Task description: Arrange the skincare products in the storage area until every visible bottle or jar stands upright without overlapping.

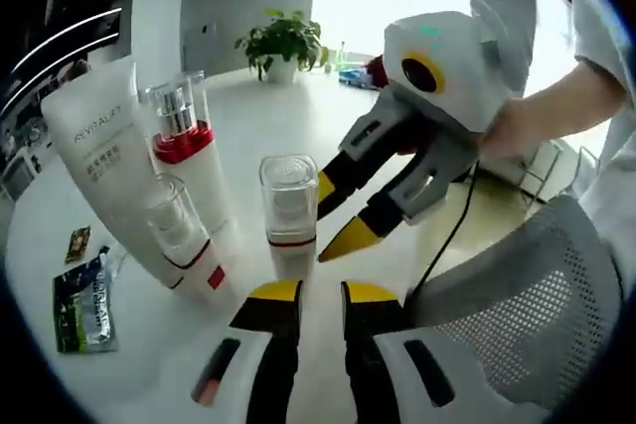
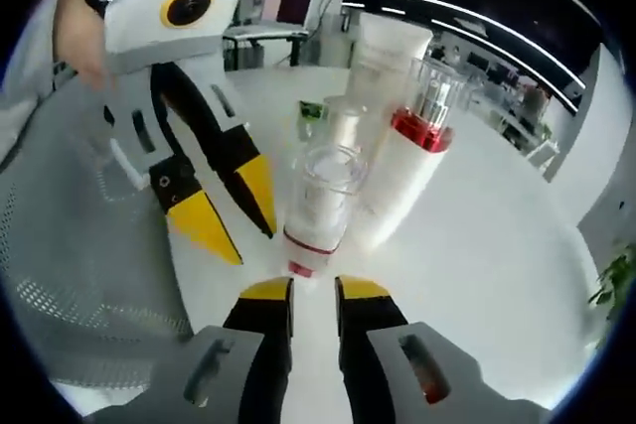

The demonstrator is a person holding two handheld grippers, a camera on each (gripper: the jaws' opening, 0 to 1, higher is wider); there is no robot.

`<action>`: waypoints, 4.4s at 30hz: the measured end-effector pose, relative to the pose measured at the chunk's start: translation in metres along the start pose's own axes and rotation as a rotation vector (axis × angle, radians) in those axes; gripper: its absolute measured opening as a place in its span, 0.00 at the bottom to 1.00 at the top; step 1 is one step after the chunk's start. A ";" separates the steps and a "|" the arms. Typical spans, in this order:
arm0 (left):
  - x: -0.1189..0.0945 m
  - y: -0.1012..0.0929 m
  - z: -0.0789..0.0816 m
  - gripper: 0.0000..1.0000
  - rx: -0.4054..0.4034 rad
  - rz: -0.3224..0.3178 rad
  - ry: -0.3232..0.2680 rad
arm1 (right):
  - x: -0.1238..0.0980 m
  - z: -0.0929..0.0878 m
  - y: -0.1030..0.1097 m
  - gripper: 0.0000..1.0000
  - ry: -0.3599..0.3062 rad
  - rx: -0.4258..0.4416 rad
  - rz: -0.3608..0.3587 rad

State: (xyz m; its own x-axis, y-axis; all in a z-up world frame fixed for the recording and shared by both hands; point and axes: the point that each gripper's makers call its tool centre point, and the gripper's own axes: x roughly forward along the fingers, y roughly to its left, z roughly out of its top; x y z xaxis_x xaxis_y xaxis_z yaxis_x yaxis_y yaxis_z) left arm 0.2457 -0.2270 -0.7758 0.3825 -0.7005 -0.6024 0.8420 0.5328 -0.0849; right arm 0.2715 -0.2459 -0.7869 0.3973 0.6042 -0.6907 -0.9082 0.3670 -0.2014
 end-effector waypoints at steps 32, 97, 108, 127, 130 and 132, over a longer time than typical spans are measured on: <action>0.007 0.027 -0.004 0.13 0.012 0.034 0.043 | 0.020 0.008 -0.006 0.12 0.019 0.068 -0.070; -0.021 0.043 -0.019 0.18 -0.022 0.071 0.073 | 0.039 0.010 -0.020 0.16 0.072 0.309 -0.166; -0.035 0.045 -0.015 0.23 -0.043 0.073 0.057 | 0.019 0.017 -0.019 0.21 0.061 0.342 -0.199; -0.089 0.049 -0.019 0.44 -0.116 0.114 0.018 | 0.000 0.045 0.018 0.39 0.037 0.380 -0.159; -0.097 0.051 -0.023 0.50 -0.144 0.129 0.004 | -0.006 0.052 0.027 0.41 0.031 0.389 -0.154; -0.104 0.056 -0.027 0.52 -0.164 0.144 -0.006 | -0.005 0.051 0.031 0.42 0.028 0.392 -0.149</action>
State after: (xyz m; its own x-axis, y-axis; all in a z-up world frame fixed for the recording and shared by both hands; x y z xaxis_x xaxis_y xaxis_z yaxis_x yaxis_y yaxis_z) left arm 0.2425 -0.1118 -0.7391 0.4969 -0.6144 -0.6128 0.7059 0.6970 -0.1264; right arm 0.2485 -0.2014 -0.7542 0.5122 0.5064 -0.6937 -0.7198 0.6937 -0.0252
